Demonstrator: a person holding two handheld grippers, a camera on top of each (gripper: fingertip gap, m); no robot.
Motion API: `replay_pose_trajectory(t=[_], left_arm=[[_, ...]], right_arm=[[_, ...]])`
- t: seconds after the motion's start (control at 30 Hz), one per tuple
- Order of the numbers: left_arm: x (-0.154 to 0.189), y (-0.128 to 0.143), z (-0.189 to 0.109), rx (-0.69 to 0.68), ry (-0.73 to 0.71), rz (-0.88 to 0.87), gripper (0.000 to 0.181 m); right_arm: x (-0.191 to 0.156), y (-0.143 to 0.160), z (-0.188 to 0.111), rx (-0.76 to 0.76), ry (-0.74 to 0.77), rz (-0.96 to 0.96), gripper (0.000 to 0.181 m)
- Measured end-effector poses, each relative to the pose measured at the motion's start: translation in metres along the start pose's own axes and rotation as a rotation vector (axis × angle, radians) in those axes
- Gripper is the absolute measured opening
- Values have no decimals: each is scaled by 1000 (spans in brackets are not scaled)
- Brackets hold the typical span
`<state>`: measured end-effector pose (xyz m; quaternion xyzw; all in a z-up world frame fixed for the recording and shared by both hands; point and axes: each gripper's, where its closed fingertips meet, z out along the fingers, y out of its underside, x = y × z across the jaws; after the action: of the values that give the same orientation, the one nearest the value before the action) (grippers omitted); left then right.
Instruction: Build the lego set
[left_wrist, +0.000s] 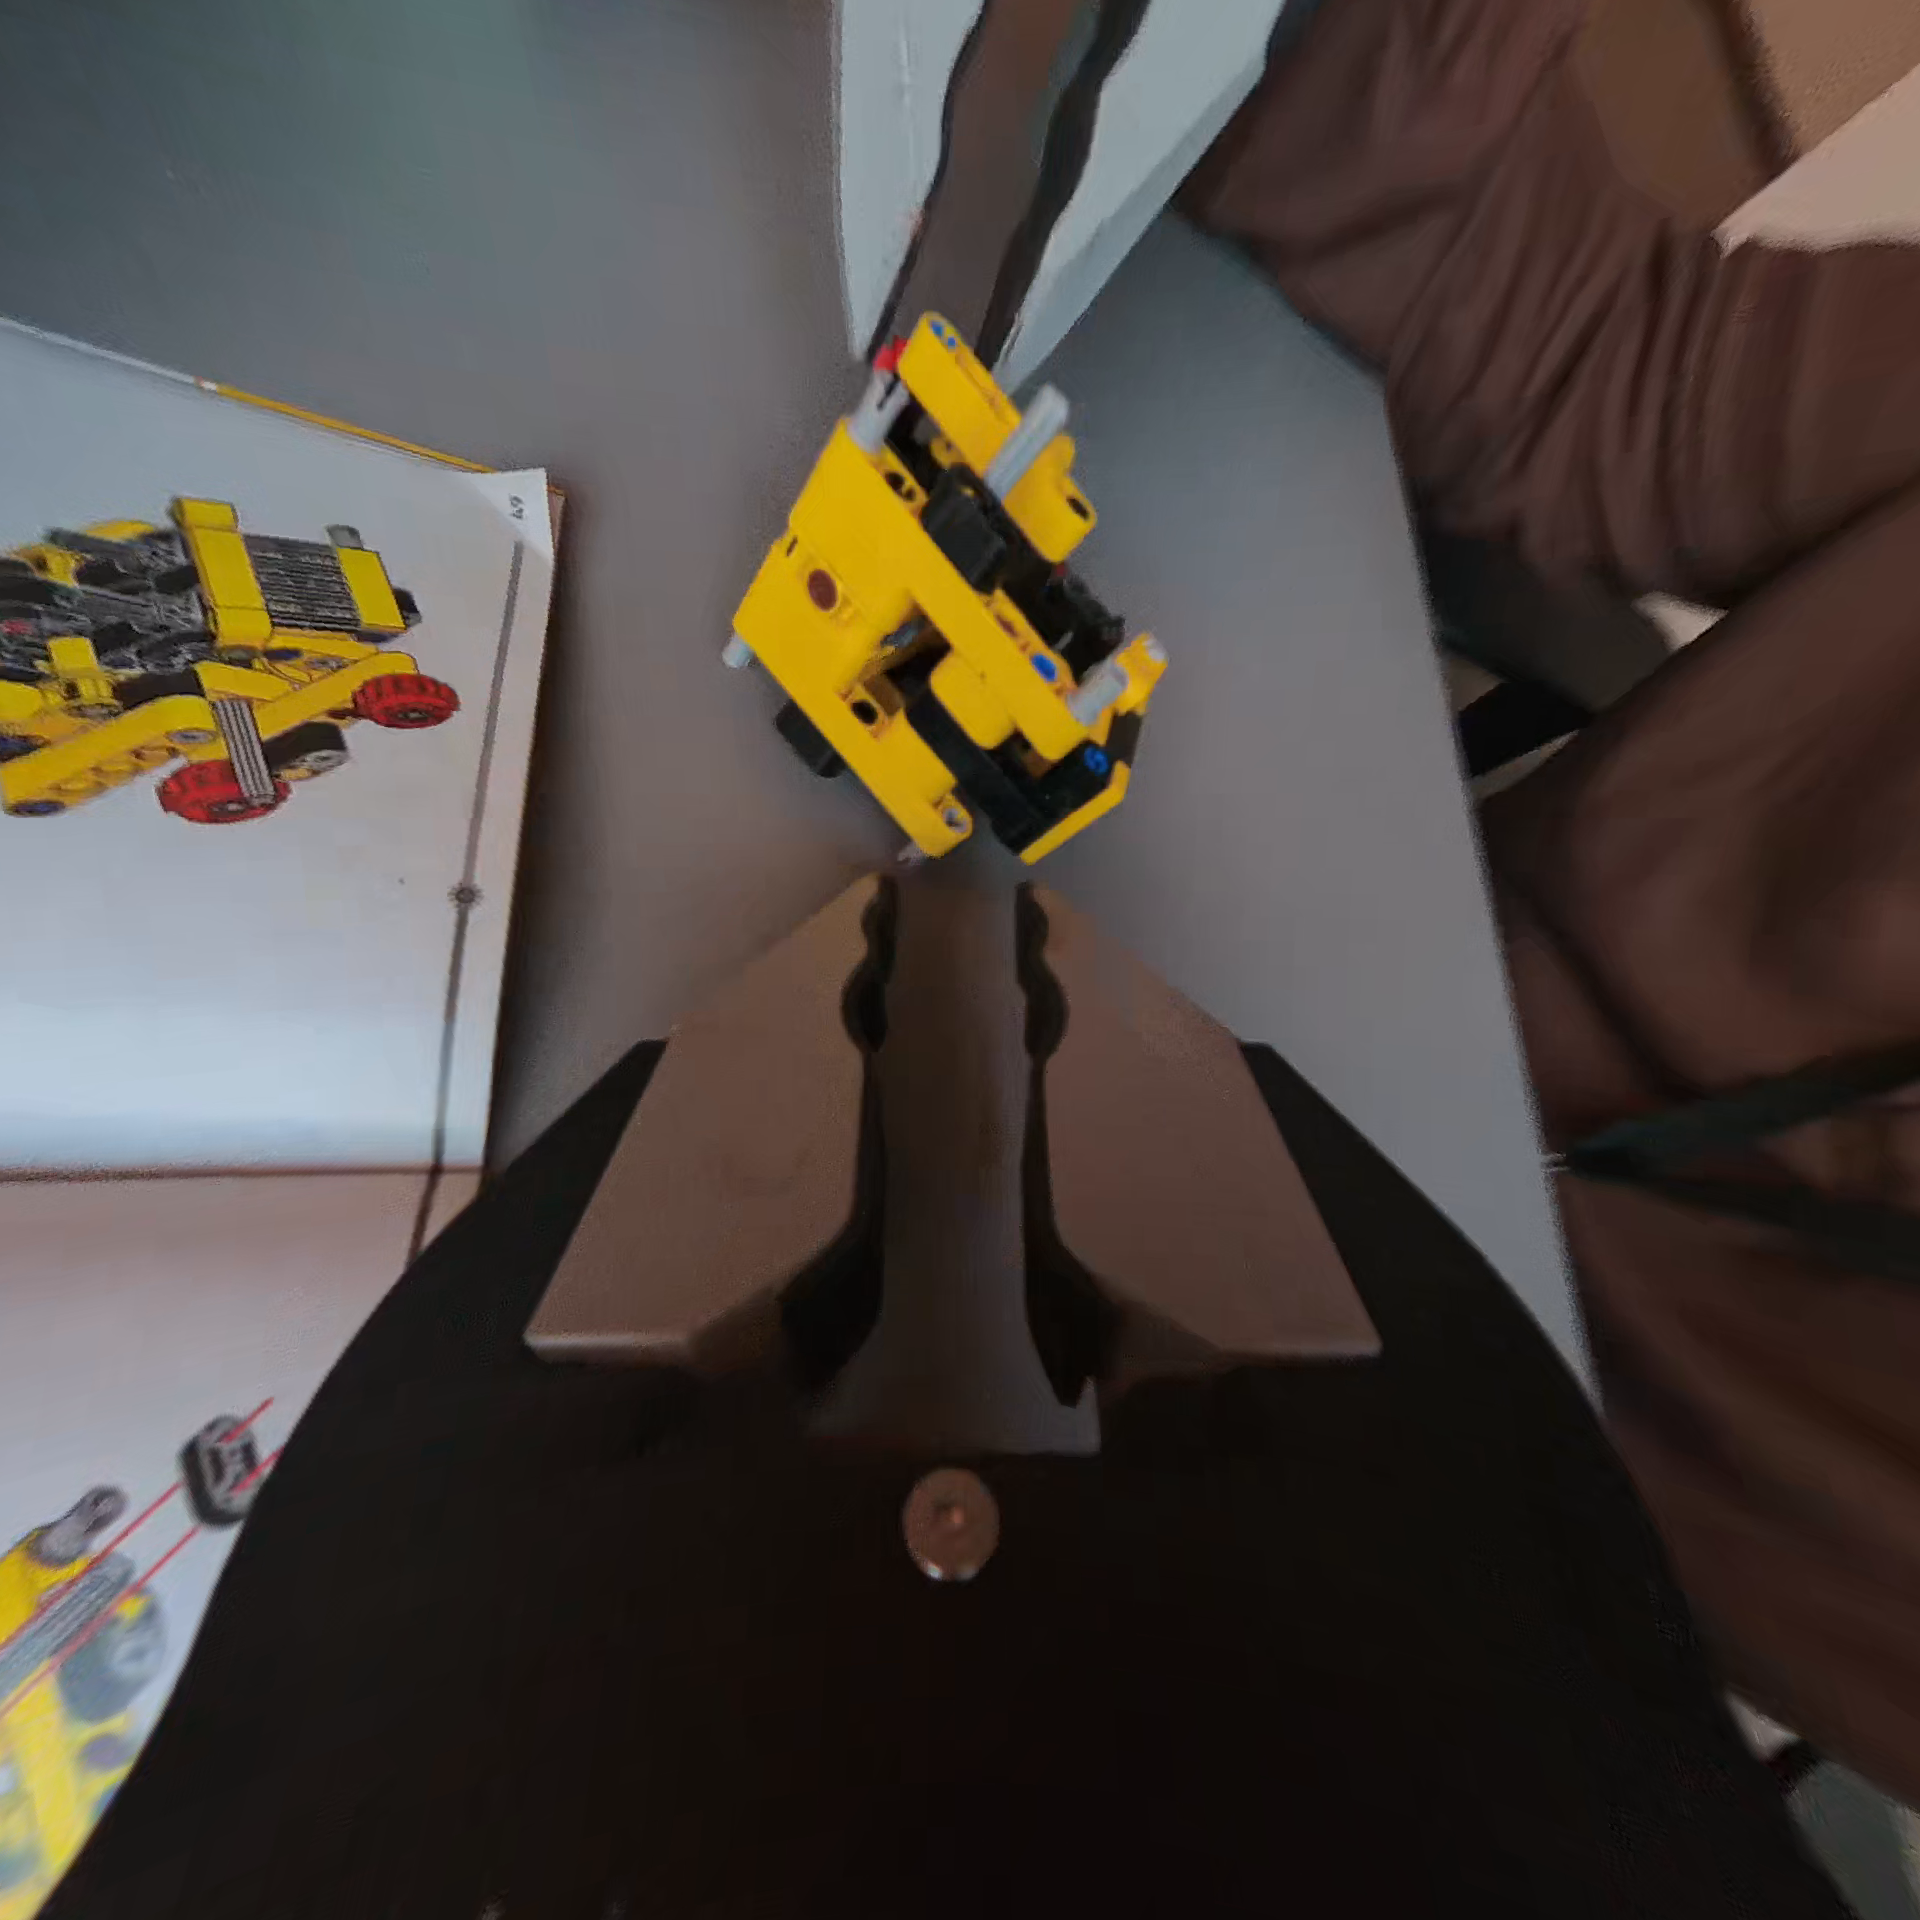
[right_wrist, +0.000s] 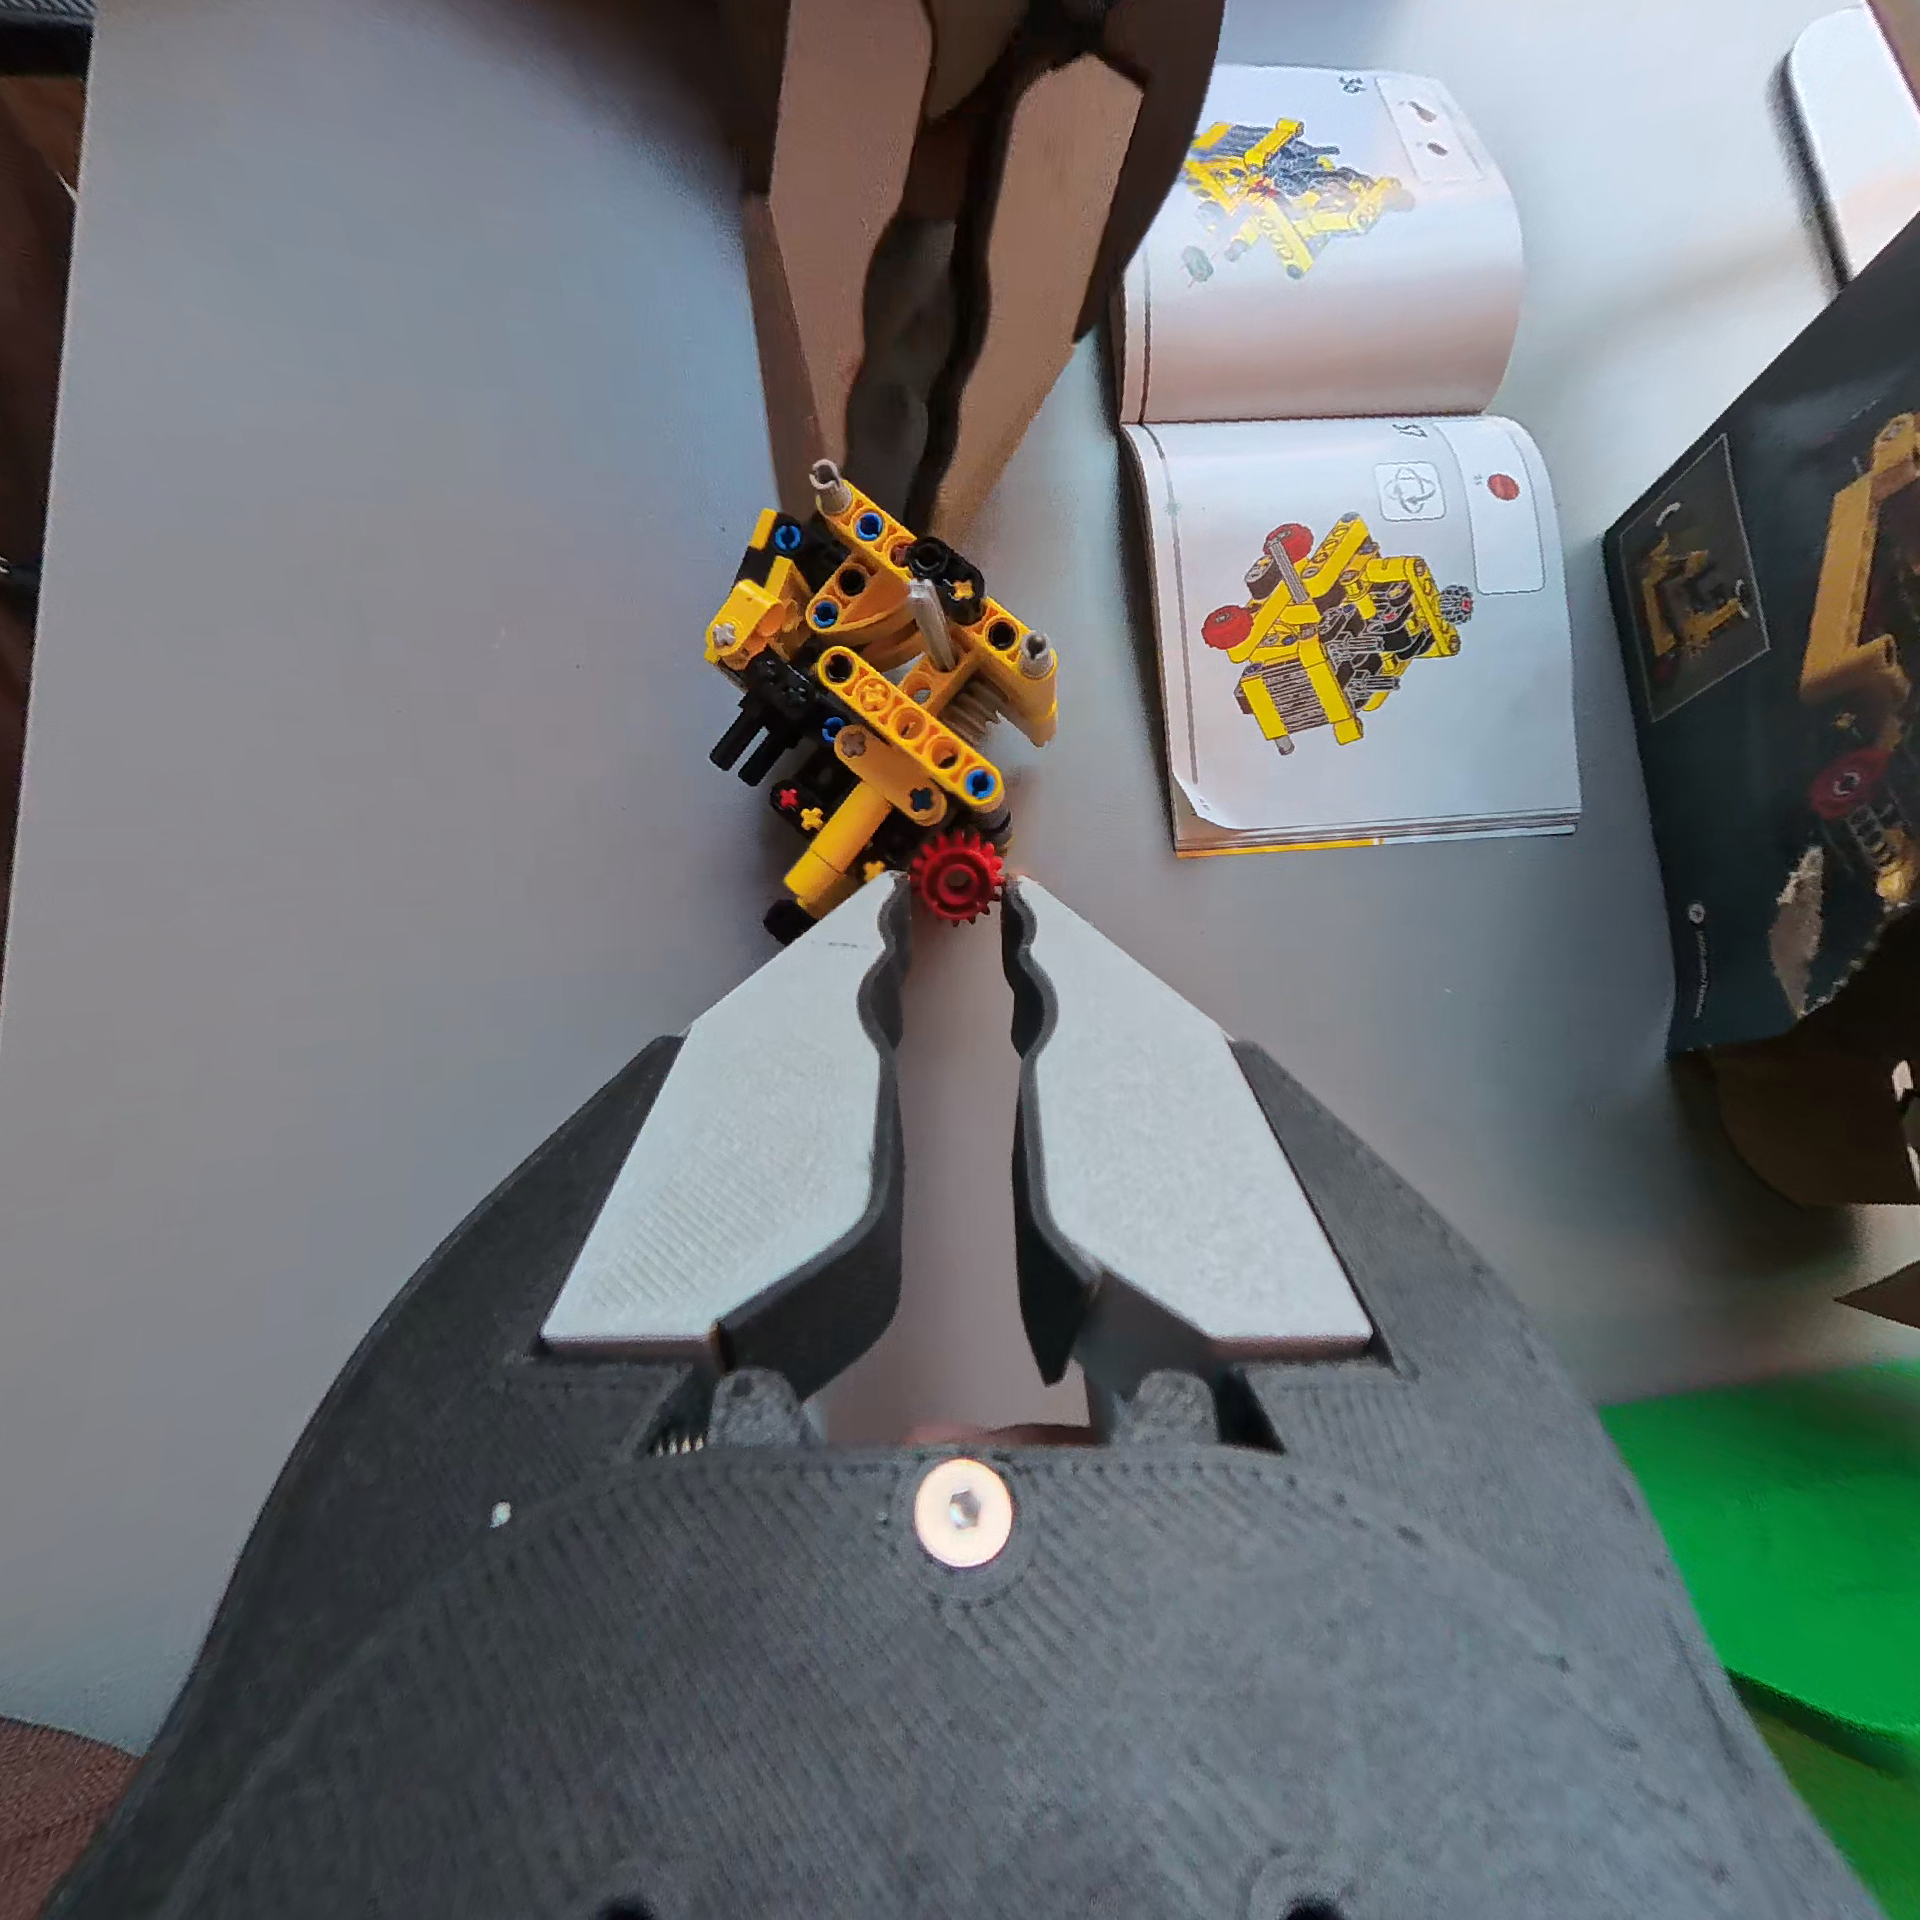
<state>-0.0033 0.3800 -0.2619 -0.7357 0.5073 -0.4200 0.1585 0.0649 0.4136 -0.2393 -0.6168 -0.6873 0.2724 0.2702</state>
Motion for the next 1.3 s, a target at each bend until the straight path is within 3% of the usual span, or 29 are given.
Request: replay_pose_trajectory(t=[0.13, 0.3, 0.6, 0.73, 0.97, 1.3], left_arm=[[2, -12, -13, 96, 100, -101, 16], [17, -16, -12, 111, 238, -195, 24], [13, -23, -10, 161, 261, -258, 24], [10, -24, -10, 177, 248, -269, 10], [15, -19, -2, 132, 259, -298, 20], [16, -34, 2, 215, 221, -261, 9]], right_arm=[[0, 0, -1, 1, 4, -3, 14], [1, 0, -1, -1, 8, -3, 14], [0, -8, -5, 26, 23, -22, 14], [0, -10, -9, 34, 43, -31, 14], [1, -27, -27, 128, 88, -56, 14], [-32, -59, -4, 128, 82, -231, 14]])
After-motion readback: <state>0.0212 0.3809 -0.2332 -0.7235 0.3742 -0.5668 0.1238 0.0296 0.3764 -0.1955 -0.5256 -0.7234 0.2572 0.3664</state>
